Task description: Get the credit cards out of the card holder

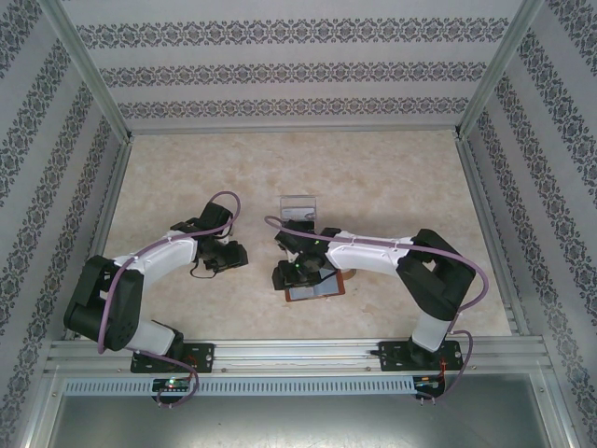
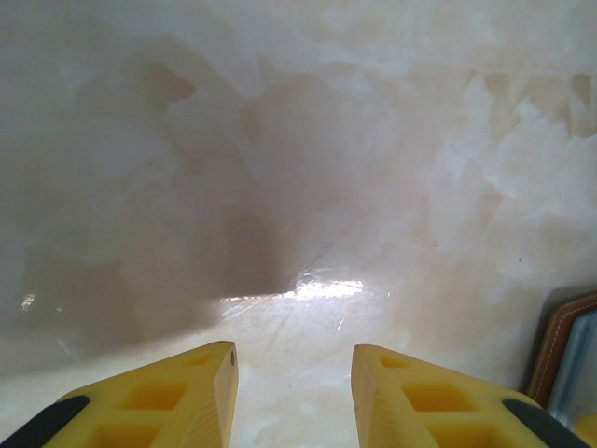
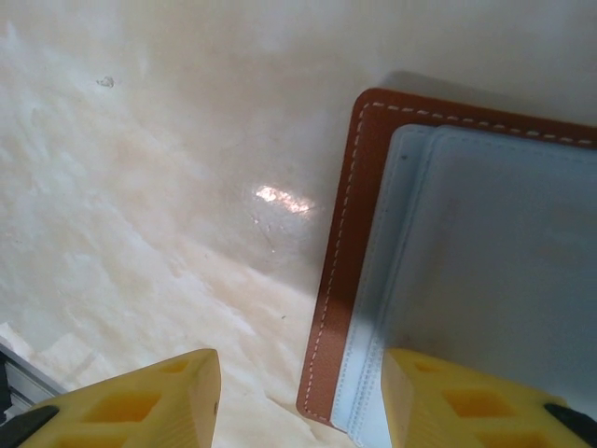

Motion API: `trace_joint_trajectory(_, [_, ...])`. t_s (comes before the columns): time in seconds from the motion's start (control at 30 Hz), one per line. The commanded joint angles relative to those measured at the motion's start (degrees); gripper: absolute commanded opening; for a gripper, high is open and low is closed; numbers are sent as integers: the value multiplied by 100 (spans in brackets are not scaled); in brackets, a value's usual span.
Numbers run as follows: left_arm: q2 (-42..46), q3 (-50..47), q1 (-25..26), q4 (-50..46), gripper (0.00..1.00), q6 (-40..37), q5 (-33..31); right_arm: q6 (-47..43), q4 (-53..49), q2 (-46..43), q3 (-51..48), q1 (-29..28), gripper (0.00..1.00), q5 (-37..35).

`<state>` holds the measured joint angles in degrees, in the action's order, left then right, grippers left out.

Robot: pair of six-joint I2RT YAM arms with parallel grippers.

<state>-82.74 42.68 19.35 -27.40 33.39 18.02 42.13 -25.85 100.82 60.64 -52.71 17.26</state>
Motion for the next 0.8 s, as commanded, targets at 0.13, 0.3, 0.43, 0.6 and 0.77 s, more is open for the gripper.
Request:
trace_joint_trajectory(0.13, [-92, 138, 62, 33, 38, -39, 69, -2, -516, 77, -21, 65, 49, -496])
trace_joint_trajectory(0.3, [-109, 136, 72, 24, 38, -43, 56, -81, -1031, 13, 122, 42, 49, -961])
trace_joint_trajectory(0.43, [-134, 134, 71, 65, 38, -27, 73, -117, -1358, -61, 288, 7, 49, -1251])
trace_joint_trajectory(0.6, [-168, 139, 85, 77, 38, -35, 85, -152, -1708, 112, 563, -96, 48, -1606])
trace_joint_trajectory(0.77, [-177, 120, 84, 85, 38, -43, 70, -152, -2141, 338, 925, -246, 45, -2009])
